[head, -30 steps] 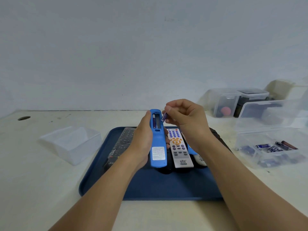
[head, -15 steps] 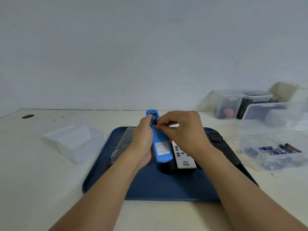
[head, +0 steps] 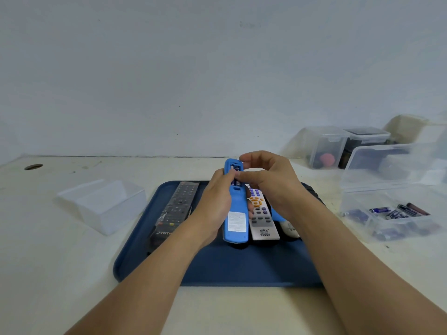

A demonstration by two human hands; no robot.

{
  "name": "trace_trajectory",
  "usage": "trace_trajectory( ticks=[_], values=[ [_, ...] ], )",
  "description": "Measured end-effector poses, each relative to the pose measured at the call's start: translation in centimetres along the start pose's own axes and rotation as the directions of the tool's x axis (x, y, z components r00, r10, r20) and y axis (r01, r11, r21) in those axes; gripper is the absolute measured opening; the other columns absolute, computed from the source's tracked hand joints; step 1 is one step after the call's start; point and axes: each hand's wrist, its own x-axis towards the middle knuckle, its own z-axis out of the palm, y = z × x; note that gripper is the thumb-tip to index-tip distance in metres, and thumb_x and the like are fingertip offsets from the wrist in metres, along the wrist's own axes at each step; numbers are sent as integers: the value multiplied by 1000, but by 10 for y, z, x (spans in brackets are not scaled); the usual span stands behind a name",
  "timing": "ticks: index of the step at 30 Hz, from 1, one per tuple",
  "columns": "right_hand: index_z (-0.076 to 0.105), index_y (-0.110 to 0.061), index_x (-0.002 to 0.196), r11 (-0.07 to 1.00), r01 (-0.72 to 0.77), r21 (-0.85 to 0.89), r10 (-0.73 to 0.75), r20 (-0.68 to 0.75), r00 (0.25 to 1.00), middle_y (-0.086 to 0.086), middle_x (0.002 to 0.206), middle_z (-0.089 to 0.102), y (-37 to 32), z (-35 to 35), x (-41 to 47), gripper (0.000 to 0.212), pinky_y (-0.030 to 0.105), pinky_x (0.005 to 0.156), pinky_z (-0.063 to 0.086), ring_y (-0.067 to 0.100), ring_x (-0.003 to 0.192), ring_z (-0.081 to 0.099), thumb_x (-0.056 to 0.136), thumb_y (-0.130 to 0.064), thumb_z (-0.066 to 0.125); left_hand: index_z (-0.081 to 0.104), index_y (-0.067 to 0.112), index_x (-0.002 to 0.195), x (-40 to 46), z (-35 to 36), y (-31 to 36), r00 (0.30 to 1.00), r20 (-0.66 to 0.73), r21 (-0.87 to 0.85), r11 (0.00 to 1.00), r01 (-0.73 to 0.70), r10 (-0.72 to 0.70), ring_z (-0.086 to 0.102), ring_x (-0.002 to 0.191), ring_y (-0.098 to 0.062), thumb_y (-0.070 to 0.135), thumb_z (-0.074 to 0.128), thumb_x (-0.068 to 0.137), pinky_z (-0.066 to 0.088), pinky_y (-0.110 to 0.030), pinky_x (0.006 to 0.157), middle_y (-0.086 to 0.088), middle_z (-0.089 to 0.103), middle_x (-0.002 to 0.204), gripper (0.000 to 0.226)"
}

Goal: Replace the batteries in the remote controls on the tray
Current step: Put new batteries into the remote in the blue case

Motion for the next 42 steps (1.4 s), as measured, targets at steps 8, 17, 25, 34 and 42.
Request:
trace_trajectory(
  ticks=[8,17,25,34,42],
  values=[
    [71,-24,105,888,78,-453,-64,46,997,-7,102,72,-18,-37,7,23,26,72,51,7,85,66,90,-41,70,53,9,116,2,-4,7,995,65,-82,994,-72,78,63,59,-20,18,47,107,55,-33,54,-7,67,78,14],
    [57,-36,130,499,79,-863,356,287,889,-16,121,58,-27,-64,-3,72,36,96,46,8,97,54,67,-25,91,53,12,117,3,-4,-1,992,122,82,995,-52,42,67,59,-16,20,45,108,56,-34,58,0,72,75,15],
    [61,-38,124,436,76,-897,354,248,902,-13,119,58,-21,-63,0,61,33,89,50,9,101,57,70,-27,88,53,11,120,5,-5,-1,993,102,112,991,-67,56,66,59,-18,18,44,108,56,-36,60,-2,72,76,17],
    [77,-20,84,731,110,-673,124,290,949,-2,71,65,-27,-70,-1,11,22,61,45,6,59,52,78,-15,84,53,13,120,5,-4,0,995,90,63,997,-51,45,64,57,-18,18,43,108,55,-35,56,-4,71,75,17],
    [73,-5,90,996,56,72,-64,112,992,11,79,75,-25,-36,3,11,19,67,57,16,72,71,81,-1,76,68,12,93,3,-4,1,987,158,-132,989,64,-42,59,56,-22,47,31,106,48,-33,56,-9,67,73,53]
  ],
)
